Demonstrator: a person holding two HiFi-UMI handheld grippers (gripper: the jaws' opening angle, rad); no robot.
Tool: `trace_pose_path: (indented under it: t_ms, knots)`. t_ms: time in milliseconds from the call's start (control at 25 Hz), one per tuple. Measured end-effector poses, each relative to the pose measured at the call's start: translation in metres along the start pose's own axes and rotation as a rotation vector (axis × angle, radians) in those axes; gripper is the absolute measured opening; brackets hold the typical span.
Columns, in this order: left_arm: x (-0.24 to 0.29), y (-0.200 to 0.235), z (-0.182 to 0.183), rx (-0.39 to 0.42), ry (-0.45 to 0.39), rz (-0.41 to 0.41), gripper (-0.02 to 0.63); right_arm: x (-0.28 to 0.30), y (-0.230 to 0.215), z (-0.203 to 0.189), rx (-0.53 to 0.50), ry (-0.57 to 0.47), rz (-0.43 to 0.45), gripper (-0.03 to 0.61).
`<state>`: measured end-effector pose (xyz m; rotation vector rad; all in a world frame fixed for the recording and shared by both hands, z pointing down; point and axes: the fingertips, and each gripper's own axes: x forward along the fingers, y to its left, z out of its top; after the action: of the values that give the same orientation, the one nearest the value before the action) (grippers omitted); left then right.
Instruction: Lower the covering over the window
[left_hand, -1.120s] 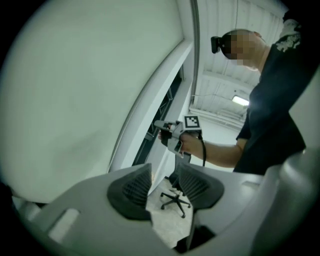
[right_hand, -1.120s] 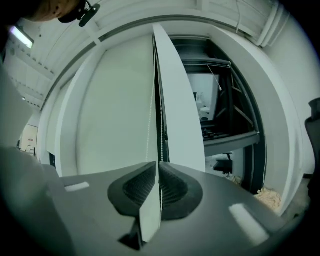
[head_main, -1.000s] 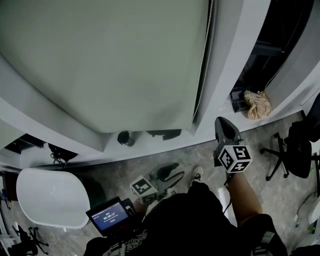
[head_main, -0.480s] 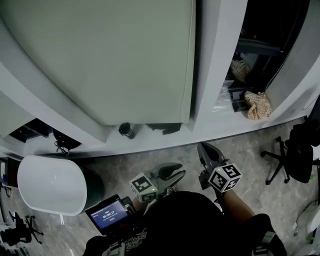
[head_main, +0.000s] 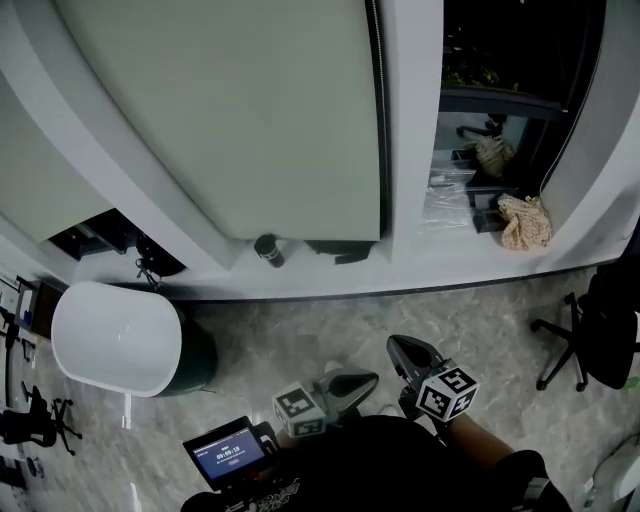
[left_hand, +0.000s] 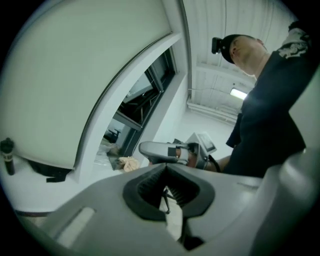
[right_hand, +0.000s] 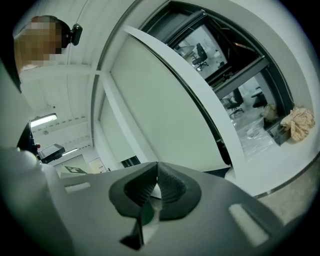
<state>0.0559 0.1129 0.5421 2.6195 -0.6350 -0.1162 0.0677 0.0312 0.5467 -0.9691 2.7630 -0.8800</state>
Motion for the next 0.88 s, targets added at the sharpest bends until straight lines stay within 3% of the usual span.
trace_pose_path:
  t_ms: [280,600,880]
  knots:
    - [-0.043,-0.024,-0.027,-0.014,0.058,0.152,0.0,-0.005,0.062,-0.032,-0.011,0.048,0.136,0.008]
    - [-0.108,-0.043,-0.019,-0.028,0.0,0.131,0.0,0.011,0.128,-0.072,-0.023,0.064,0.154,0.008]
    - [-0.198,-0.064,-0.05,-0.025,0.052,0.103,0.0,0.025,0.204,-0.124,-0.019,0.051,0.107,0.008]
